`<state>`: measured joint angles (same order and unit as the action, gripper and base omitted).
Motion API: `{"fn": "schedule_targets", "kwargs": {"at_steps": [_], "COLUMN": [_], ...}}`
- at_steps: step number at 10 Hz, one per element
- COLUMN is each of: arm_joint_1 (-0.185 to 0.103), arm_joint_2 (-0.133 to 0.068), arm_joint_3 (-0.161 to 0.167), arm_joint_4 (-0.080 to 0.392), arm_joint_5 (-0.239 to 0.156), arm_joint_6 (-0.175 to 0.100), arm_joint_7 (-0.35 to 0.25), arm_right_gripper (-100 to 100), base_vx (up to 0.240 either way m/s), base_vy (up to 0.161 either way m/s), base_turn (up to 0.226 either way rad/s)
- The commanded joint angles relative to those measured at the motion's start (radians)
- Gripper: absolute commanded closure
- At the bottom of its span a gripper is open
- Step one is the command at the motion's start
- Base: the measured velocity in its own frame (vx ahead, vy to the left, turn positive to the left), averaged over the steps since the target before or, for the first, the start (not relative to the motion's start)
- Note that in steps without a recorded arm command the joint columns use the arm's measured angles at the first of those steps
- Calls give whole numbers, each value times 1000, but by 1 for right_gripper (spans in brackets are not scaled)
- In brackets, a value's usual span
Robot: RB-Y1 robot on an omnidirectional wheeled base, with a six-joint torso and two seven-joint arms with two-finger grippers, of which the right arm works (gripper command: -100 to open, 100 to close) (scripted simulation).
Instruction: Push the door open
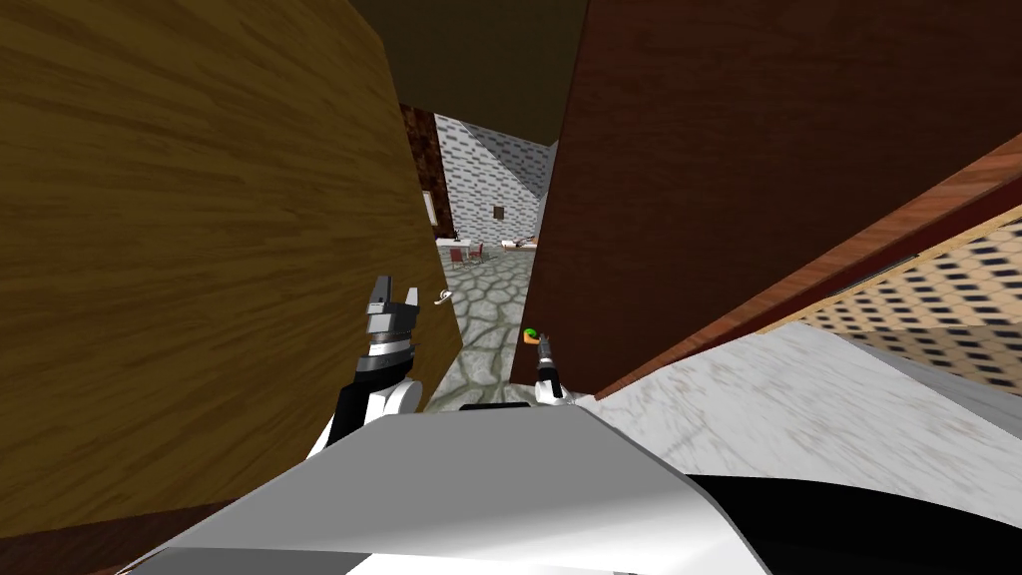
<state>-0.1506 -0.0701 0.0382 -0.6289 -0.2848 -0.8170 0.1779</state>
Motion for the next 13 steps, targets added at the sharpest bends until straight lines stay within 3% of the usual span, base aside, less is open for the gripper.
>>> {"fn": "schedule_targets", "kwargs": {"at_steps": [1, 10, 12, 13], "arm_joint_1": [-1, -5, -9, -9], "arm_joint_2": [-5, 31, 2, -1], "arm_joint_3": [-25, -102, -123, -129], "arm_joint_4": [-8, -4, 14, 14], "arm_joint_5": [-12, -56, -69, -74], "arm_joint_6": [4, 6, -8, -9], "arm_joint_7": [11, 30, 34, 37], "arm_right_gripper": [100, 100, 100, 100], "base_vx": [168, 162, 95, 192], "base_vy": [109, 80, 13, 7], "base_turn": [-97, -66, -56, -50]}}
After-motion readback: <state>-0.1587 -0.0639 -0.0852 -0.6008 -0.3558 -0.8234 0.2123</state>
